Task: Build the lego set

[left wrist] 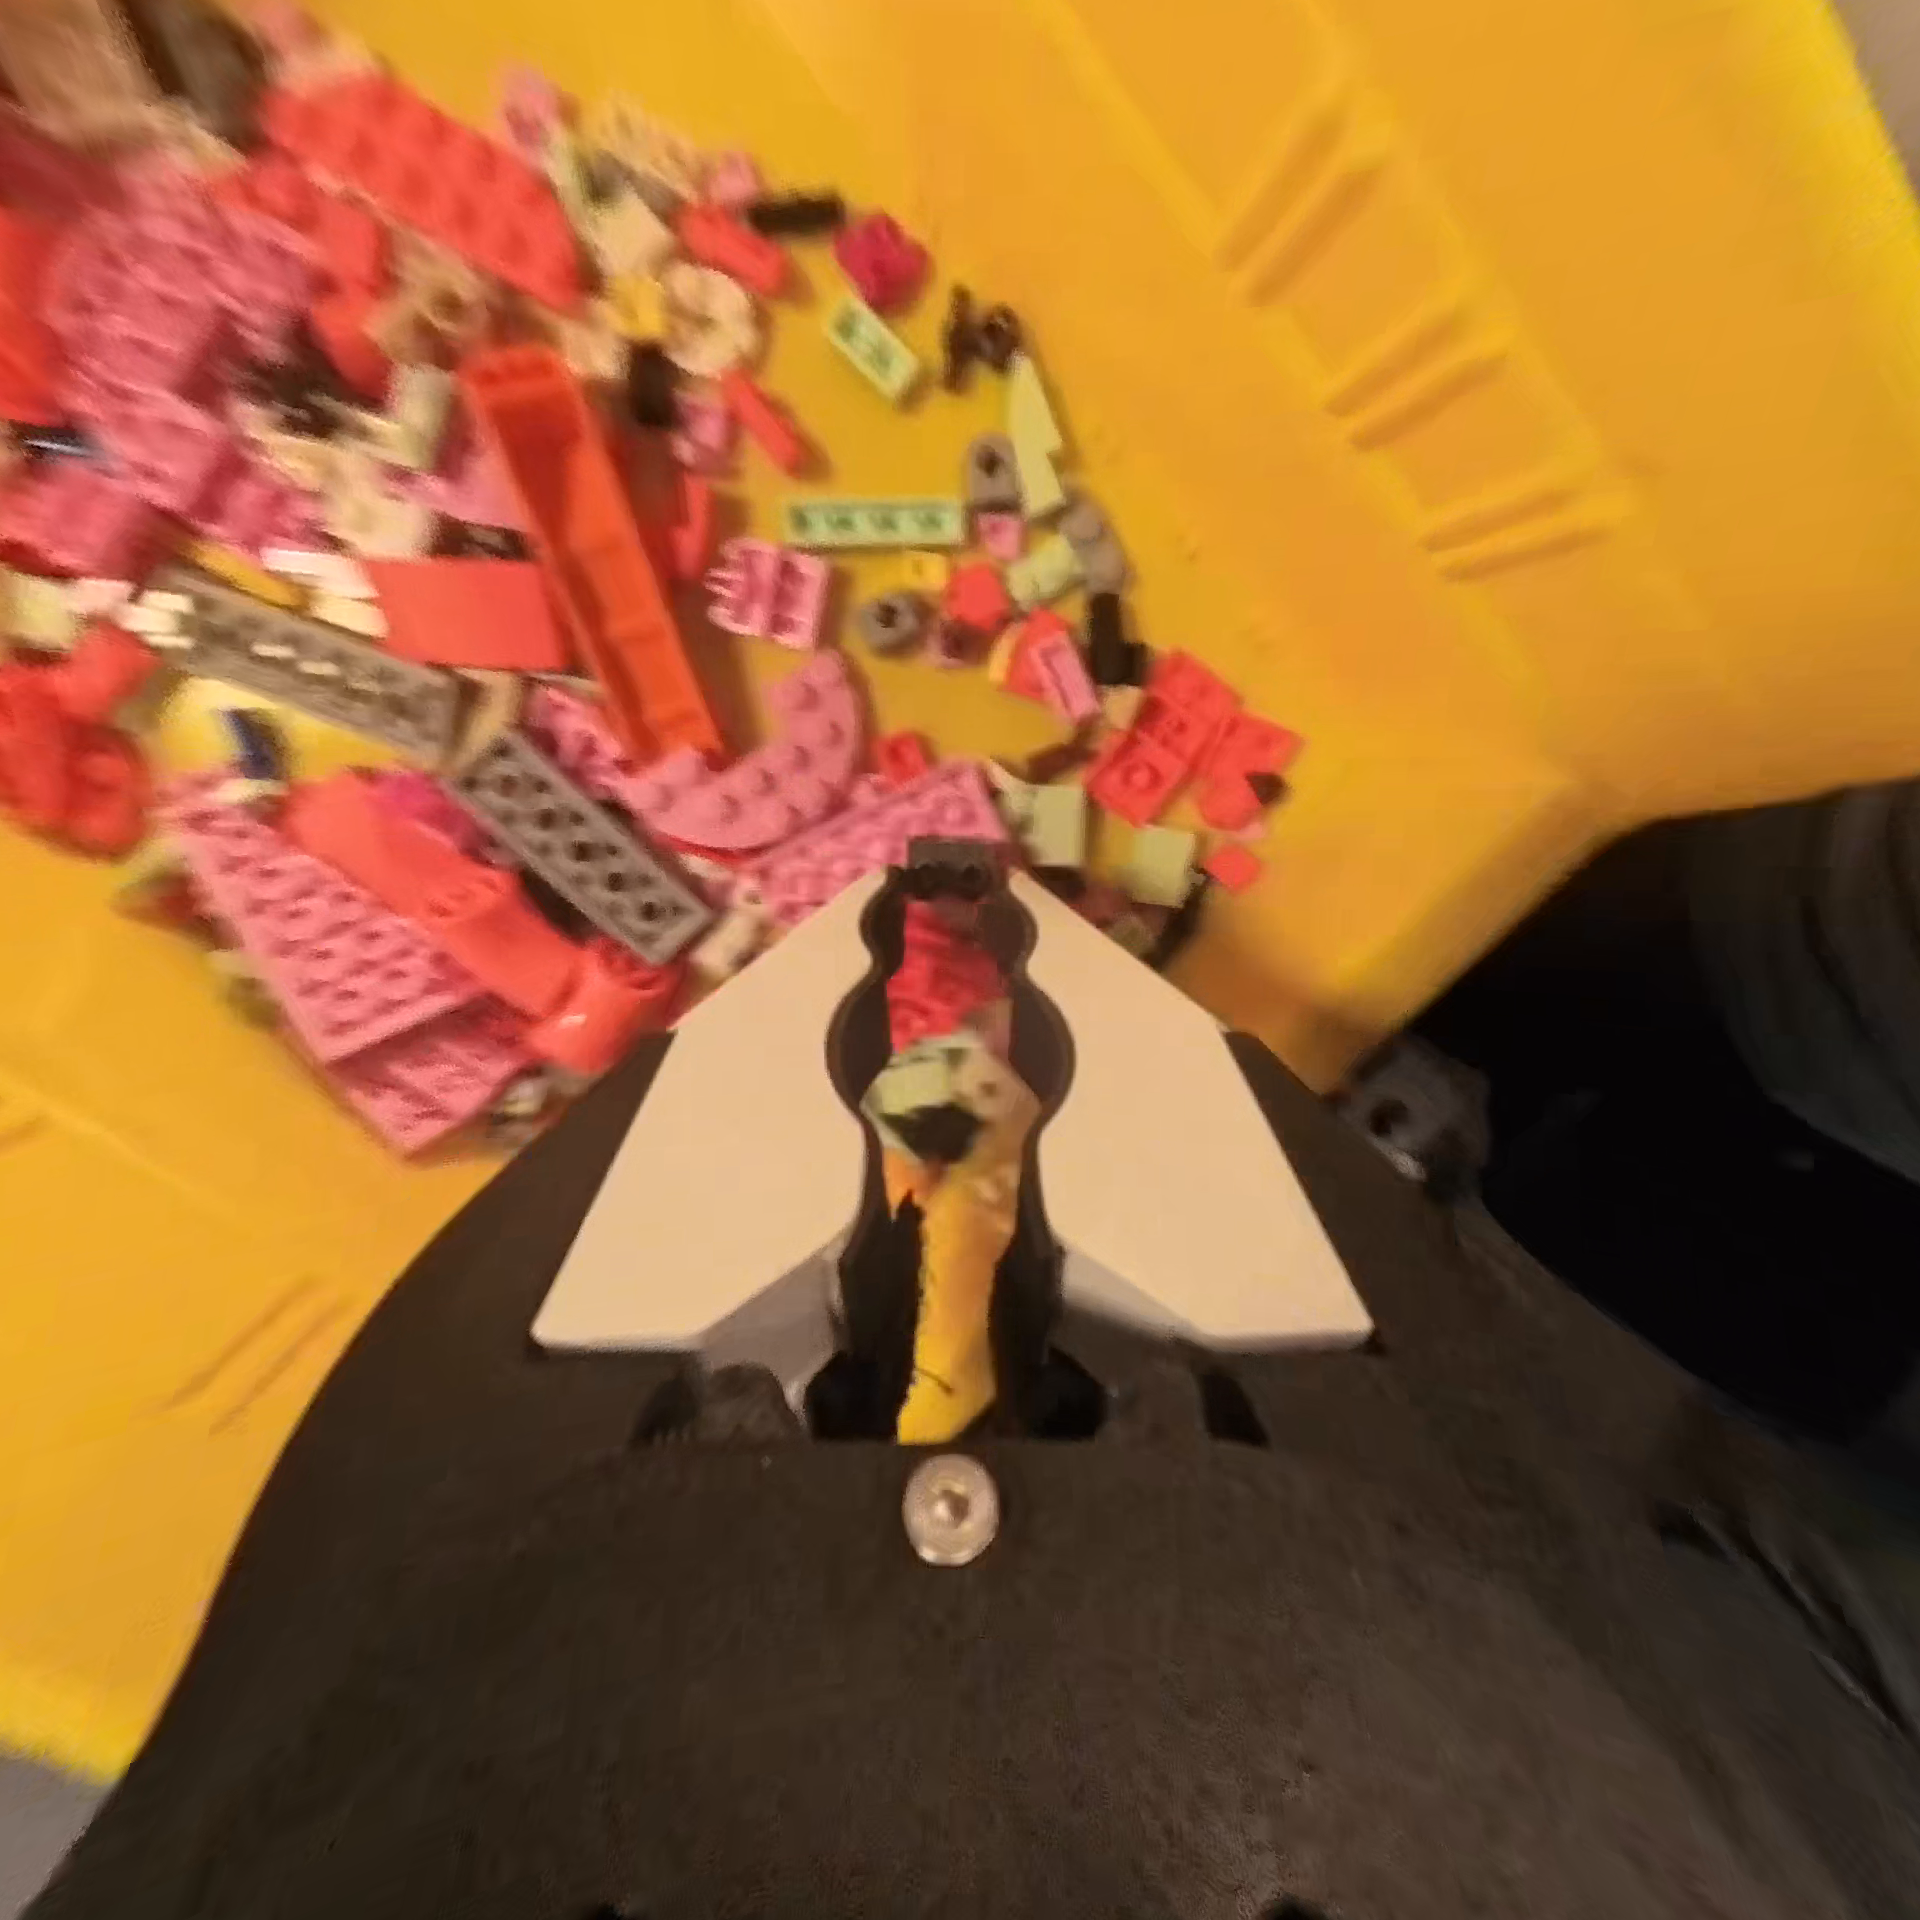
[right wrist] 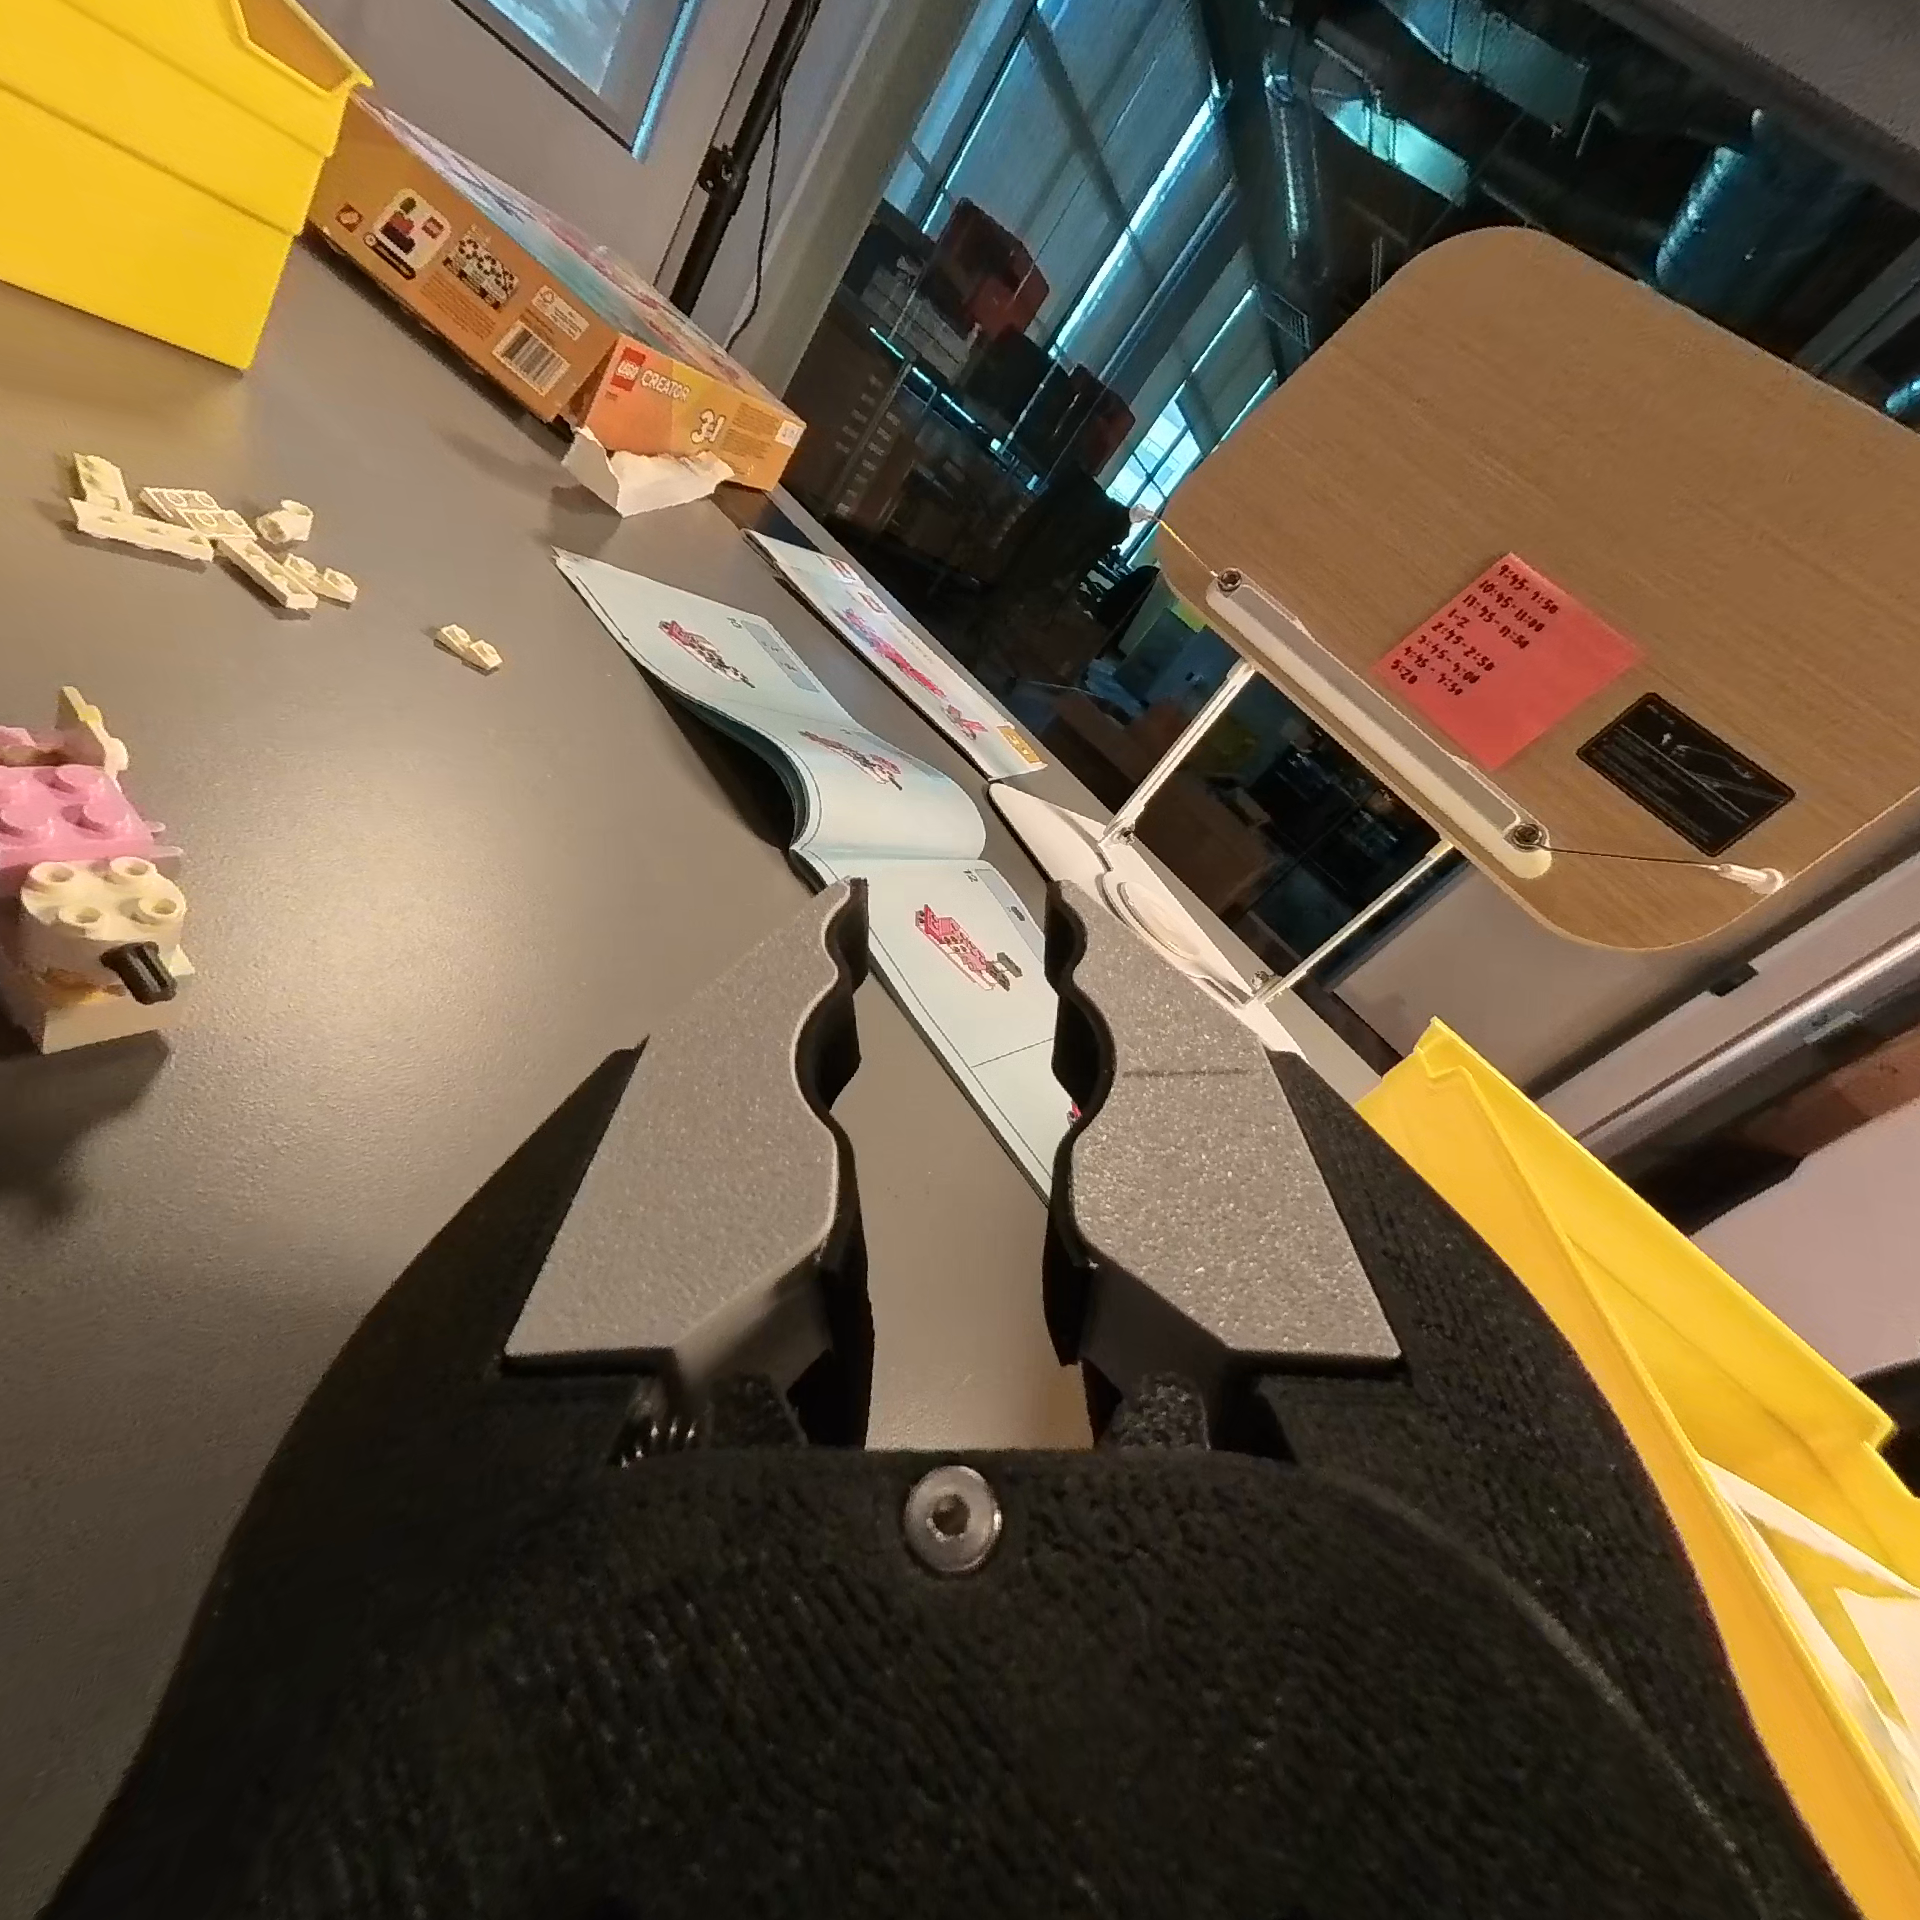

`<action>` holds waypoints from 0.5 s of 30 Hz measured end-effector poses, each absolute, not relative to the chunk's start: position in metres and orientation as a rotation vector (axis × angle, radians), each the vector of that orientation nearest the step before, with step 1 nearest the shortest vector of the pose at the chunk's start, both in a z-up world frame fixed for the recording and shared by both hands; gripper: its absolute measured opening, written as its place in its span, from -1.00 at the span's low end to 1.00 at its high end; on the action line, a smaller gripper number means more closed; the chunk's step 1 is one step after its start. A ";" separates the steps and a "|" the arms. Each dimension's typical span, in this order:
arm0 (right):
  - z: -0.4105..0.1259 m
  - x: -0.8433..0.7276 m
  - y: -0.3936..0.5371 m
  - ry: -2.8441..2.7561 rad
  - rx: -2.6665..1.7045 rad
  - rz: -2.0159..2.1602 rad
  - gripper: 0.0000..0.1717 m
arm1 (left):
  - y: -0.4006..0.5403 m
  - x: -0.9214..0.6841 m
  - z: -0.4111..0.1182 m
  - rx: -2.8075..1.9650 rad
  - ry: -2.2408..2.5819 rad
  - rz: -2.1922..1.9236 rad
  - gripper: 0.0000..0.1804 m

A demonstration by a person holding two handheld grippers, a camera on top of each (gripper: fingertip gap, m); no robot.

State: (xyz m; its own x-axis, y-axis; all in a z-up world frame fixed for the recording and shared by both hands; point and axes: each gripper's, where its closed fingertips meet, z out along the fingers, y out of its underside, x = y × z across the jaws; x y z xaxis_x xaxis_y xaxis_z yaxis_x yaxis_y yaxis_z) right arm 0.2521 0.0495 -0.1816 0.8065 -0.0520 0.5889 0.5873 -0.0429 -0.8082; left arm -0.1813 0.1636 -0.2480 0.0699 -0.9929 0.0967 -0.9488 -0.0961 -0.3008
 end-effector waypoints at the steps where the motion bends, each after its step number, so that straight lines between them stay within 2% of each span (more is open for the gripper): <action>1: -0.182 0.252 0.050 -0.444 -1.539 -0.545 -0.63 | 0.153 -0.181 -0.249 -2.217 2.027 -0.485 -0.82; 2: -0.182 0.252 0.050 -0.444 -1.540 -0.546 -0.63 | 0.147 -0.177 -0.248 -2.237 2.030 -0.545 -0.82; 6: -0.182 0.253 0.050 -0.443 -1.542 -0.549 -0.63 | 0.159 -0.158 -0.239 -2.189 1.932 -0.611 -0.49; 11: -0.183 0.253 0.051 -0.446 -1.548 -0.556 -0.63 | 0.247 -0.124 -0.219 -2.272 1.264 -0.497 -0.45; 15: -0.182 0.254 0.051 -0.442 -1.545 -0.555 -0.64 | 0.273 -0.123 -0.234 -2.309 1.238 -0.290 -0.31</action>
